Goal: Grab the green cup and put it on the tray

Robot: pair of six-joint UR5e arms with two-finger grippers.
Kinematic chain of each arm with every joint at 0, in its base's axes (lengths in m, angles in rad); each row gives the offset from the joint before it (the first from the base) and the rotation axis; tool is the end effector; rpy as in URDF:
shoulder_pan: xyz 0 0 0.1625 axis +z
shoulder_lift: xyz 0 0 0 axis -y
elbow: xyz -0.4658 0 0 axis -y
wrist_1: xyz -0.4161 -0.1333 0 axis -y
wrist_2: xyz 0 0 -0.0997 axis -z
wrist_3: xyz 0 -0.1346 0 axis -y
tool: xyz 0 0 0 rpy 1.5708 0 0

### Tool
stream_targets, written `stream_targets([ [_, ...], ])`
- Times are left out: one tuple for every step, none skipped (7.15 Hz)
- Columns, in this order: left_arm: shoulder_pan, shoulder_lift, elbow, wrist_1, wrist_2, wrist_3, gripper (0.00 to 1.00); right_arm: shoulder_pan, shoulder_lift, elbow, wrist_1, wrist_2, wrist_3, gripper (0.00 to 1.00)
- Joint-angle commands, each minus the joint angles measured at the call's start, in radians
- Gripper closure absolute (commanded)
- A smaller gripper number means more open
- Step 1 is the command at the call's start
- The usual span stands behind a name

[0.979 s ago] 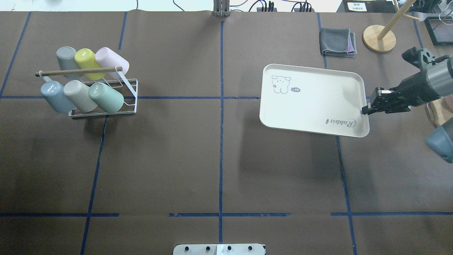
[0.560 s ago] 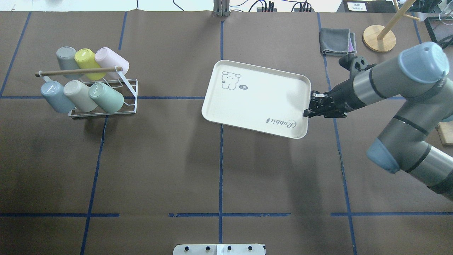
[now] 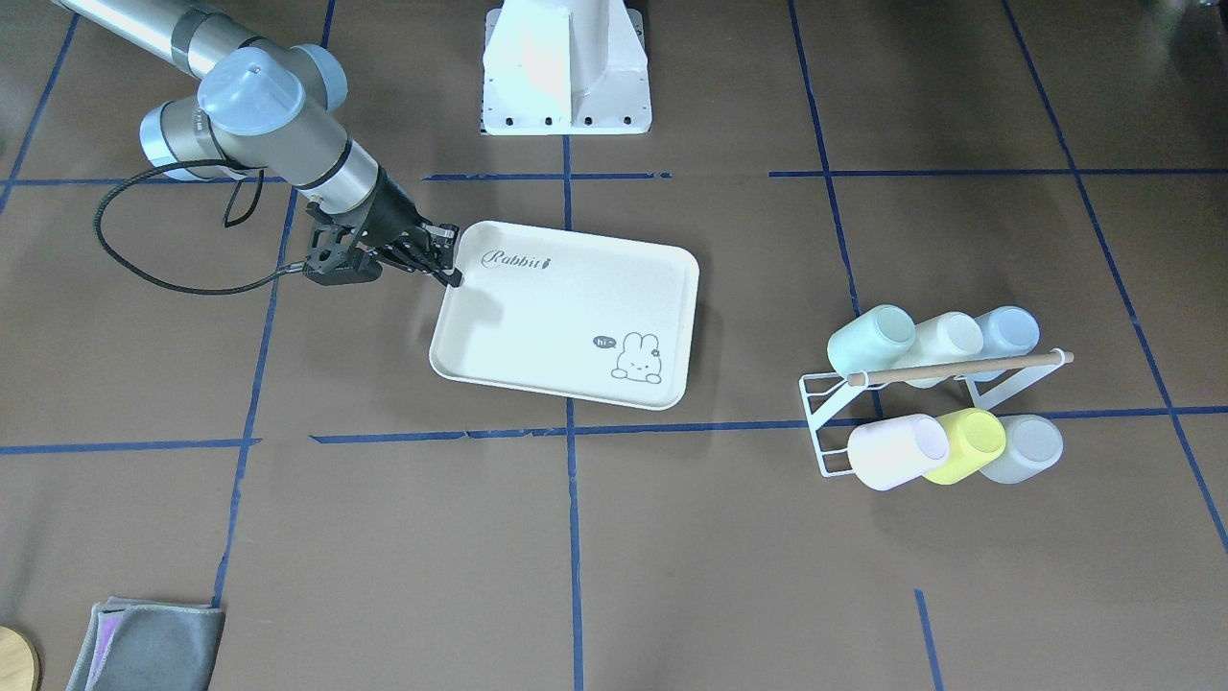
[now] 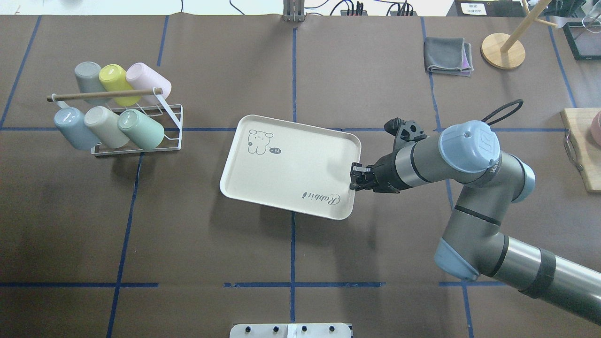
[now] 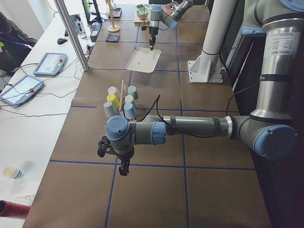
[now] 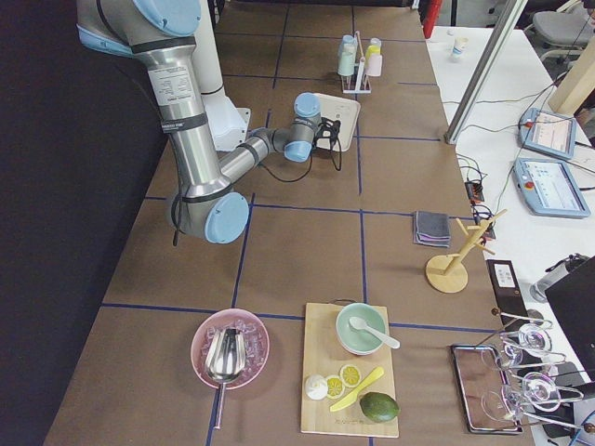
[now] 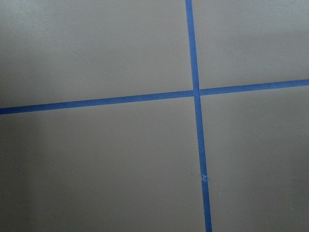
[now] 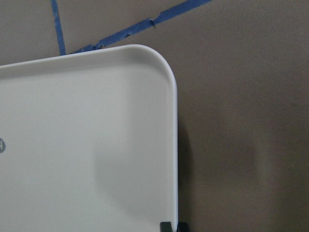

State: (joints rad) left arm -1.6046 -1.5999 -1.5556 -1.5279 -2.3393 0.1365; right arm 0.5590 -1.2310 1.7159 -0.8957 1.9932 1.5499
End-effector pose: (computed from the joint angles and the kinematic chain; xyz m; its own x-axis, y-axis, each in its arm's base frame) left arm -0.0575 -0.5248 0.7219 0.7158 0.0919 -0.6922 -0.0642 0.9958 0.0658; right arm -0.5315 -0.4246 0.3653 0.3419 0.1914 0.9200 -0.1580 0.9768 -0.1445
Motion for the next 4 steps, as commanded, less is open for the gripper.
stream_targets([
  [0.0, 0.0, 0.002, -0.002, 0.0, 0.0, 0.0, -0.014, -0.004, -0.007, -0.043, 0.007, -0.118, 1.0],
  [0.0, 0.0, 0.003, -0.002, 0.0, 0.0, 0.0, -0.013, 0.007, -0.006, -0.108, 0.007, -0.185, 1.0],
  [0.0, 0.0, 0.003, -0.002, 0.0, 0.0, 0.0, -0.005, 0.01, 0.002, -0.12, 0.022, -0.198, 1.0],
  [0.0, 0.0, 0.005, -0.002, 0.0, 0.0, 0.0, -0.001, 0.012, 0.002, -0.121, 0.036, -0.198, 1.0],
])
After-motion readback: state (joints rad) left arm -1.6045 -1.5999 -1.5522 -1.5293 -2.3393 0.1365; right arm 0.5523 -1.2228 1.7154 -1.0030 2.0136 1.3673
